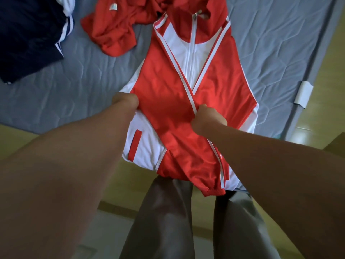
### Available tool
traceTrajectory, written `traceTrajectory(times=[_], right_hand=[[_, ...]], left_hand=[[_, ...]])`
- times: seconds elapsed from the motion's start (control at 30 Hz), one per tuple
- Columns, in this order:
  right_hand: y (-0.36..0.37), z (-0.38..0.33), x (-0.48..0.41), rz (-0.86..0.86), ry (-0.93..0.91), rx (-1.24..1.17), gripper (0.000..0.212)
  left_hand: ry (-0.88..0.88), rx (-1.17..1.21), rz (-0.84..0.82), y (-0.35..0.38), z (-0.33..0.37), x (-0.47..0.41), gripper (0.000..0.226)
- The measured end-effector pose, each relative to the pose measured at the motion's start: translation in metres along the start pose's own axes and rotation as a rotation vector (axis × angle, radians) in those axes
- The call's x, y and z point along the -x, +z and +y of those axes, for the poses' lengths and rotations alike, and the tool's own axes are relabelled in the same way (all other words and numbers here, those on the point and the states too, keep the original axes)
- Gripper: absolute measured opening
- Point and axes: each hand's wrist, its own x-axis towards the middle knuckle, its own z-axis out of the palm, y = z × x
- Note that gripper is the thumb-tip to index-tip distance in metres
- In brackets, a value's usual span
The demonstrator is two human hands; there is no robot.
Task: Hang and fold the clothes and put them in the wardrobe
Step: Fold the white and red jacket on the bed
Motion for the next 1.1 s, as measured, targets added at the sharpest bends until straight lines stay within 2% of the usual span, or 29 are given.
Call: traceTrajectory(times=[0.13, 0.27, 0.33, 0.47, 0.53, 0.6, 0.7, 0.8, 0.87, 0.93, 1.0, 1.1], right_hand=[[0.019, -0.018, -0.001, -0.088, 0.039, 0.098, 0.035], [0.032, -0.034, -0.003, -0.128, 0.037, 0.122, 0.034], [0.031, -0.036, -0.005, -0.130, 0.055, 0.133, 0.035], [0.017, -0.033, -0.008, -0.200, 0.025, 0.195, 0.034], [0.006, -0.031, -0.013, -0.214, 0.010, 0.207, 0.028], [-0.011, -0.028, -0.022, -0.121, 0.024, 0.150, 0.026], [-0.043, -0.020, -0.046, 0.159, 0.062, 0.003, 0.036], [-0.077, -0.014, -0.077, 0.404, 0.128, -0.194, 0.041], [-0.098, -0.012, -0.101, 0.510, 0.132, -0.344, 0.042], [-0.117, -0.016, -0.123, 0.532, 0.091, -0.450, 0.049], [-0.132, -0.020, -0.144, 0.500, 0.085, -0.446, 0.054], [-0.144, -0.024, -0.166, 0.412, 0.161, -0.532, 0.038]], left_hand=[[0.089, -0.208, 0.049, -0.019, -0.001, -0.025, 0.041], [0.172, -0.457, 0.221, -0.030, 0.003, -0.044, 0.045], [0.189, -0.456, 0.230, -0.031, 0.004, -0.046, 0.049], [0.283, -0.501, 0.260, -0.026, 0.008, -0.031, 0.077], [0.374, -0.508, 0.348, -0.020, 0.021, -0.022, 0.069], [0.531, -0.514, 0.349, -0.012, 0.041, -0.013, 0.054], [0.692, -0.509, 0.224, 0.005, 0.080, -0.006, 0.042], [0.771, -0.552, 0.166, 0.022, 0.124, -0.013, 0.044], [0.807, -0.576, 0.145, 0.031, 0.152, -0.020, 0.047], [0.823, -0.562, 0.134, 0.036, 0.176, -0.024, 0.048], [0.815, -0.539, 0.122, 0.041, 0.196, -0.026, 0.049], [0.774, -0.641, 0.010, 0.044, 0.208, -0.024, 0.035]])
